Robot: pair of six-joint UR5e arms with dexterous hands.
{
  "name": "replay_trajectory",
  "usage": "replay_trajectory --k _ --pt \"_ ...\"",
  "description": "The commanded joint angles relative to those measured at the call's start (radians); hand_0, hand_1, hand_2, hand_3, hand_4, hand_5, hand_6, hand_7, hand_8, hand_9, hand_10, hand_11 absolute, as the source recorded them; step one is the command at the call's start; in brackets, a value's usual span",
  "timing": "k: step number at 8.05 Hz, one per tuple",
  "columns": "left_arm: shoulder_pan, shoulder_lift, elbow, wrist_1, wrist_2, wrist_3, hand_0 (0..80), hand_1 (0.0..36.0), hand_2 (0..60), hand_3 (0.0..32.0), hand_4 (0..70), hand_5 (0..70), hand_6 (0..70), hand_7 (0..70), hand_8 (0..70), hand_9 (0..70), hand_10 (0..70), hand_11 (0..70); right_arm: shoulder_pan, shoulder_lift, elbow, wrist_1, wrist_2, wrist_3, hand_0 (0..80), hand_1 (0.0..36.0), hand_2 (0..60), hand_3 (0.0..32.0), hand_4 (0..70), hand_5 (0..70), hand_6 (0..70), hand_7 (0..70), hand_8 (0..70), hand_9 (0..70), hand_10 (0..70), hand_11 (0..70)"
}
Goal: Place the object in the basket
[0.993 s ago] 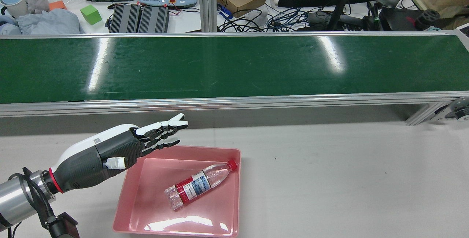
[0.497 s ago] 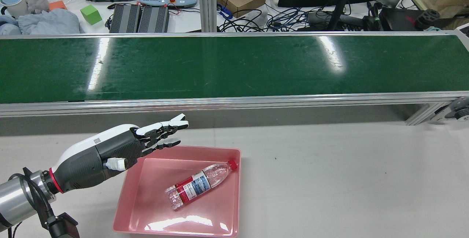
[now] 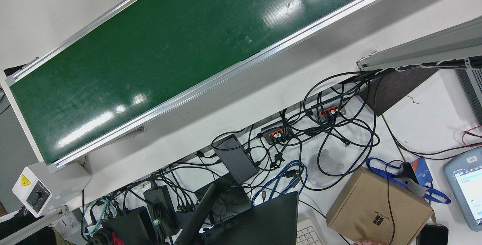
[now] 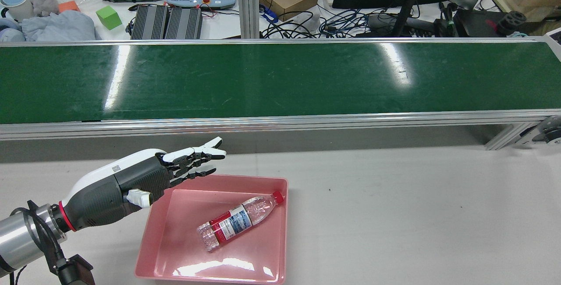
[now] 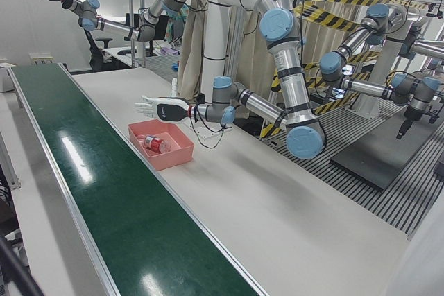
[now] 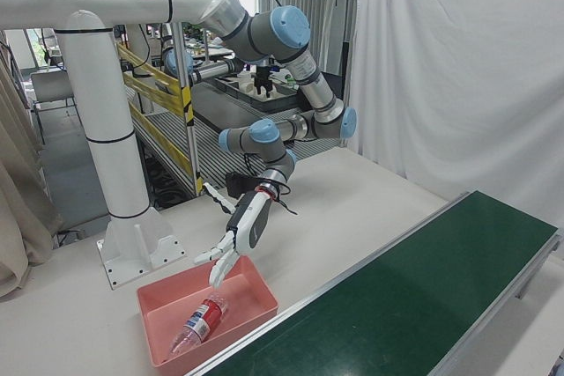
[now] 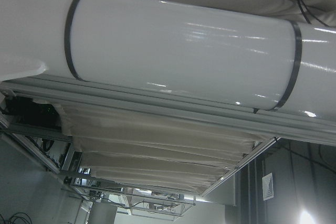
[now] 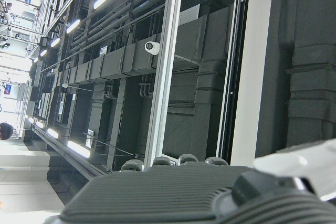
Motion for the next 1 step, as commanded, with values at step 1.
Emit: replay_trajectory --k 1 --pt "0.000 -0.001 0.000 0.000 0.001 0.000 21.8 0.0 0.0 0.0 12.9 21.0 3.0 0.2 3.9 2.7 7.4 10.3 0.000 0.000 0.000 0.000 0.000 0.000 0.0 0.0 0.0 0.0 0.0 0.0 0.0 0.0 0.0 0.0 0.0 0.0"
